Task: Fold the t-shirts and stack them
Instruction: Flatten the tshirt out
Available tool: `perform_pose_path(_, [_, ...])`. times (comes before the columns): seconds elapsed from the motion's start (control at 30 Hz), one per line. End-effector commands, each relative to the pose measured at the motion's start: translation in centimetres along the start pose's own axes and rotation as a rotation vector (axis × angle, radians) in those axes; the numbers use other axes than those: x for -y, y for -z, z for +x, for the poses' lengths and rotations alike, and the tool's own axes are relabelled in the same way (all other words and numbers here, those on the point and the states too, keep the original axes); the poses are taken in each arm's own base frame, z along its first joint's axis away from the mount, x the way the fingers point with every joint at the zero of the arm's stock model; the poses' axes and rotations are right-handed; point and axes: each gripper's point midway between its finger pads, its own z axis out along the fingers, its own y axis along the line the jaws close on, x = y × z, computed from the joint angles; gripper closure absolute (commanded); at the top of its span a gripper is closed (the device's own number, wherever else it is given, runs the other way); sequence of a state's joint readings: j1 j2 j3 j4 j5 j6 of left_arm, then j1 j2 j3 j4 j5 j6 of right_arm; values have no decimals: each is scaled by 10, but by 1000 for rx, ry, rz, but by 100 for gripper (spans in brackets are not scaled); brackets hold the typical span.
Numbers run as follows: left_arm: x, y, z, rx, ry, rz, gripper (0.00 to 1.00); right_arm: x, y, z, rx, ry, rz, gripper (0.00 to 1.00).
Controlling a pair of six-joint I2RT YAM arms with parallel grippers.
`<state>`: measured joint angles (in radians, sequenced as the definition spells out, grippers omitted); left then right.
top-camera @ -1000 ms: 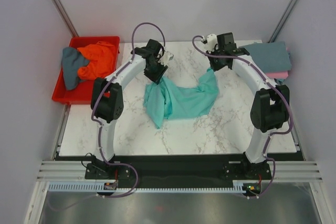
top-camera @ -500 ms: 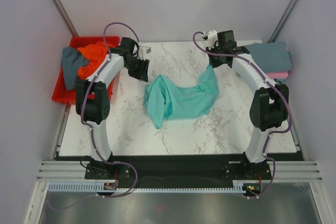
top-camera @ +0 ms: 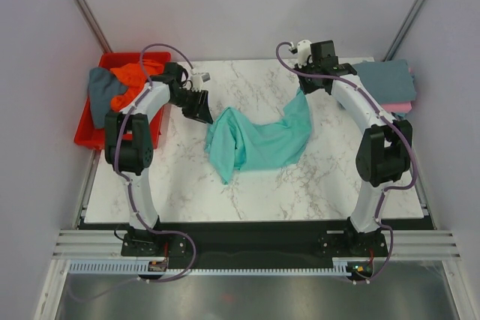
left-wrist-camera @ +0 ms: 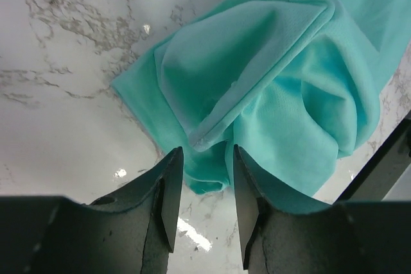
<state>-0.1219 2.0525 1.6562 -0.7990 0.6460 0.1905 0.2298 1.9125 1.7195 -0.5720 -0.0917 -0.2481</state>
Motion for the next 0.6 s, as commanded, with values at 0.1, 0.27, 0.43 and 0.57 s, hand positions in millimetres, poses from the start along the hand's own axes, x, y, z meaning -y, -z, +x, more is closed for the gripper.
perform_pose_path(0.1, [8,0,10,1,-67,79,56,7,5,-13,21,16,33,100])
perform_pose_path(0.27, [3,-6,11,-1,-56,93,56,9,5,-14,23,16,38,100])
perform_pose_path(0.43, [-1,-12,10,-4,-47,97,56,8,6,-13,19,19,39,100])
perform_pose_path(0.57, [-6,-17,12,-12,-42,101,56,9,7,-13,20,20,44,100])
